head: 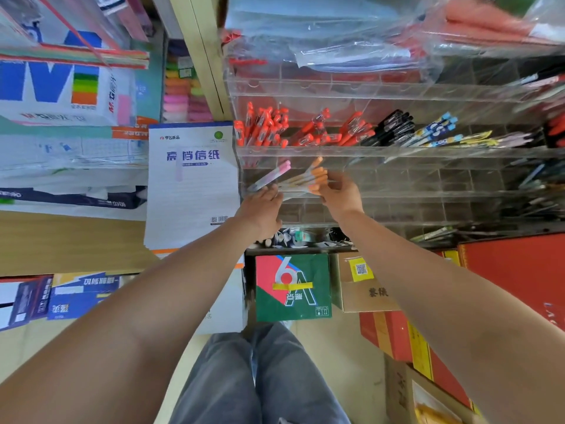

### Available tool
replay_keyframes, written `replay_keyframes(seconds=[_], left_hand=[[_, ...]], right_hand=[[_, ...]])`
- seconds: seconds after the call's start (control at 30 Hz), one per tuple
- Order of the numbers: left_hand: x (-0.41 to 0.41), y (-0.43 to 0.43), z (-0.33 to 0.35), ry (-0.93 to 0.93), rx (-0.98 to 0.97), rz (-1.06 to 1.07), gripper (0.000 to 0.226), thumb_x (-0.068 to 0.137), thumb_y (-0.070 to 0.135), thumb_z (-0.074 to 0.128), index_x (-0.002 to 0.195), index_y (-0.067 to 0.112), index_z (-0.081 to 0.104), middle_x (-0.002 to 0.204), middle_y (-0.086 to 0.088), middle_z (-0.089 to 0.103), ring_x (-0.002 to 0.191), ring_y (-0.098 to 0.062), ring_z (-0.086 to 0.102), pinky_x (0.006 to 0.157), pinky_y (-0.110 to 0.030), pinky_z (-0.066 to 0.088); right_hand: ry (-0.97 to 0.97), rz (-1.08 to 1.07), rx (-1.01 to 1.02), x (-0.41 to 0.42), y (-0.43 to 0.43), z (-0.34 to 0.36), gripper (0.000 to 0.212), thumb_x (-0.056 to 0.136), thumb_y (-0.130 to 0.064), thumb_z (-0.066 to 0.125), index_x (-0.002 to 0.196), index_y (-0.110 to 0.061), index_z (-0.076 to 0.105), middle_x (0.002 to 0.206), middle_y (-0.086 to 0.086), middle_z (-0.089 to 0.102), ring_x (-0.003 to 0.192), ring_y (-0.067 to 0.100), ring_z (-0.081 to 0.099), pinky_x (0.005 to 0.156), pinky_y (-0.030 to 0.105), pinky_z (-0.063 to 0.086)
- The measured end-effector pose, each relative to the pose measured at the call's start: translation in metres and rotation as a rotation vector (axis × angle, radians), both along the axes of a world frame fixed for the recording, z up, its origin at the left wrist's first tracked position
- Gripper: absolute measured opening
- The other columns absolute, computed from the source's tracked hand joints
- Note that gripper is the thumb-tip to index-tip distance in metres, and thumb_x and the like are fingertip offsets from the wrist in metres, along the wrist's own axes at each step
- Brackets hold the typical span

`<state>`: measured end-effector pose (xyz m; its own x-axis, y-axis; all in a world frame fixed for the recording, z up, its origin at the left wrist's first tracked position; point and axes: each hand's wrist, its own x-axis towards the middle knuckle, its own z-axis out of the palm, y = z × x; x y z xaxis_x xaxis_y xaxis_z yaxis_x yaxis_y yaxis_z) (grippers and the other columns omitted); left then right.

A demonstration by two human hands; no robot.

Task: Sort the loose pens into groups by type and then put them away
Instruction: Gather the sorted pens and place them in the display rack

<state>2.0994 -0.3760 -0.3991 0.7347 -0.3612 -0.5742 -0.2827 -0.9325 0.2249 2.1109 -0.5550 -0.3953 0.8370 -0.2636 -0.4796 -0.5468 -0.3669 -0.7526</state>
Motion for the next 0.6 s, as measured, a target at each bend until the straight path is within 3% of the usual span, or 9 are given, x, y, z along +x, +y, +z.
replay_keyframes(seconds=[0.1,0.17,0.33,0.47,0.6], left_hand=[[0.001,0.002,0.009,-0.016,-0.071,0.040,0.058,0.099,0.028,0.046,0.150,0.012,0.024,0.160,-0.010,0.011,0.147,-0.025,0.014,0.117,-0.040,0.022],[-0.003,0.009,0.016,-0.079,-0.132,0.073,0.049,0.096,0.024,0.048,0.143,0.013,0.038,0.152,-0.009,0.031,0.139,-0.026,0.031,0.109,-0.039,0.035],[-0.017,0.040,0.037,-0.177,-0.195,0.147,0.038,0.095,0.018,0.048,0.132,0.015,0.051,0.133,-0.008,0.050,0.118,-0.027,0.050,0.094,-0.040,0.046],[-0.037,0.091,0.051,-0.251,-0.241,0.205,0.031,0.095,0.017,0.045,0.122,0.016,0.059,0.119,-0.008,0.059,0.111,-0.028,0.053,0.087,-0.038,0.047],[-0.072,0.169,0.063,-0.319,-0.258,0.304,0.028,0.096,0.018,0.044,0.117,0.018,0.061,0.116,-0.004,0.063,0.106,-0.025,0.058,0.082,-0.034,0.048]], right_hand=[[0.004,0.016,-0.035,-0.006,-0.004,0.005,0.039,0.090,-0.028,0.064,0.125,-0.021,0.050,0.109,-0.004,0.059,0.100,0.023,0.064,0.091,0.040,0.053],[-0.036,0.012,-0.116,-0.012,-0.004,0.012,0.040,0.091,-0.027,0.061,0.128,-0.016,0.048,0.111,-0.002,0.058,0.096,0.019,0.062,0.084,0.033,0.051],[-0.261,-0.032,-0.257,-0.033,0.022,0.036,0.018,0.091,-0.010,0.055,0.109,-0.010,0.059,0.087,0.001,0.061,0.073,0.014,0.055,0.072,0.031,0.048],[-0.344,0.185,-0.249,-0.049,0.085,0.055,0.011,0.090,-0.005,0.053,0.095,-0.008,0.062,0.065,-0.009,0.052,0.056,0.004,0.047,0.060,0.028,0.041],[-0.311,0.379,-0.225,-0.071,0.175,0.056,0.014,0.089,-0.007,0.052,0.095,-0.015,0.061,0.065,-0.002,0.058,0.059,0.016,0.056,0.057,0.033,0.046]])
